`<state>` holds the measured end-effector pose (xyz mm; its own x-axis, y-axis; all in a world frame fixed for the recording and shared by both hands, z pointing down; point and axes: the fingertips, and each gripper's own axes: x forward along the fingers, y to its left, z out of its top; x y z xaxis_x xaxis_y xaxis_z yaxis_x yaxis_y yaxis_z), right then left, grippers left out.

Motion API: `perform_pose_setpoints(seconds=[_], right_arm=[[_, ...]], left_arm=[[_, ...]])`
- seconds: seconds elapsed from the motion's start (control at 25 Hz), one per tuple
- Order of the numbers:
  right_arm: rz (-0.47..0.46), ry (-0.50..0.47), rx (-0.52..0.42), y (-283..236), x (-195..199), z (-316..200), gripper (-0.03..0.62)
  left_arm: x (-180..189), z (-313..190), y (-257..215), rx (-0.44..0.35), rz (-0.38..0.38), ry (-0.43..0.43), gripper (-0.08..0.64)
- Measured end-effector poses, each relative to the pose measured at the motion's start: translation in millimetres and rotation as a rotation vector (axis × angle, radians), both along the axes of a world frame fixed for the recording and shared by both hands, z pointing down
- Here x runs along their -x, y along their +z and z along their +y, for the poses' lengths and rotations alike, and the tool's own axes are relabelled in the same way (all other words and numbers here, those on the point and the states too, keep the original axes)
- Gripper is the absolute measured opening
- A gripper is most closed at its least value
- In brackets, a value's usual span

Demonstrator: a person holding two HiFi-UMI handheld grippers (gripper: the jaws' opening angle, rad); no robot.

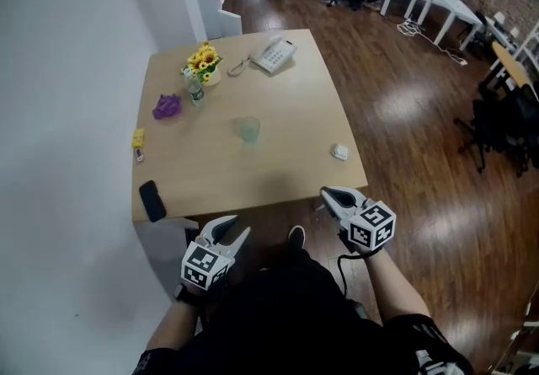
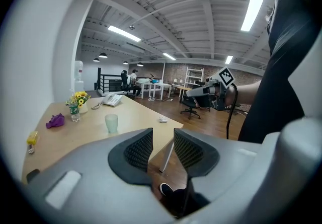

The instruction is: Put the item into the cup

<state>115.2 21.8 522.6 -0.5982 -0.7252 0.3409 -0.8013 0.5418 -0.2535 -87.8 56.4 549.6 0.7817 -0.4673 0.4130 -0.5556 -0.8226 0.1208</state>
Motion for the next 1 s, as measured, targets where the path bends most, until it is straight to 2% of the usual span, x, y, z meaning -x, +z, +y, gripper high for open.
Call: perform_pose_setpoints(seconds=[0.28, 0.44, 0.72, 1.0], right_arm=[[0.093, -0.010, -0.012, 12.1, -82.6, -98.8, 0.022], [0.173, -0.068, 0.031, 35.4, -125.9, -149.7, 0.060], [0.385, -0.302, 0.198, 124.9, -167.4, -195.3, 0.106], [0.516, -0.545, 0.385, 205.9, -180.2, -198.7, 0.115]], left_arm=[[-49.2, -76.7, 11.6, 0.042, -0.027, -0.026, 0.124], [-83.9, -115.9, 11.7, 0.076, -0.049, -0.030, 0.124], [-110.9, -168.5, 5.3, 0.081, -0.069, -0.080, 0.124], [-113.3, -189.4, 16.9, 0.115, -0.099, -0.082, 0.124]])
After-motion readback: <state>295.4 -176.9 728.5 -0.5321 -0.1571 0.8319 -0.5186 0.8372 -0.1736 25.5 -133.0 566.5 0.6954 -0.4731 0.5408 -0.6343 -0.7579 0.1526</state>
